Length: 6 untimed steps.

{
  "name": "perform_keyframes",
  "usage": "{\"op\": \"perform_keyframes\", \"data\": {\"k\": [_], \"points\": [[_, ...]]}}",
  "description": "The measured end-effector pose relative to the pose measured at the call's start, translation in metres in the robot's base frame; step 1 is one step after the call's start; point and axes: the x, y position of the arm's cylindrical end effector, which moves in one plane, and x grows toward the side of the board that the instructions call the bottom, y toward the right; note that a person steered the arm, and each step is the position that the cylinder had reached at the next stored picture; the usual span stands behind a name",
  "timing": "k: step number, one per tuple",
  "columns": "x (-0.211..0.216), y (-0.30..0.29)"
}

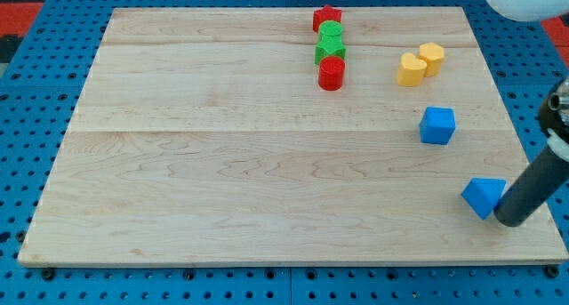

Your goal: Place the blue blocks to the bottom of the yellow heart

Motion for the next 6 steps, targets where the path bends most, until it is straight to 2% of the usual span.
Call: {"op": "perform_keyframes", "data": {"k": [2, 4, 6], "points": [[-0.006, -0.025], [-0.029, -0.007], [-0.025, -0.033]]}}
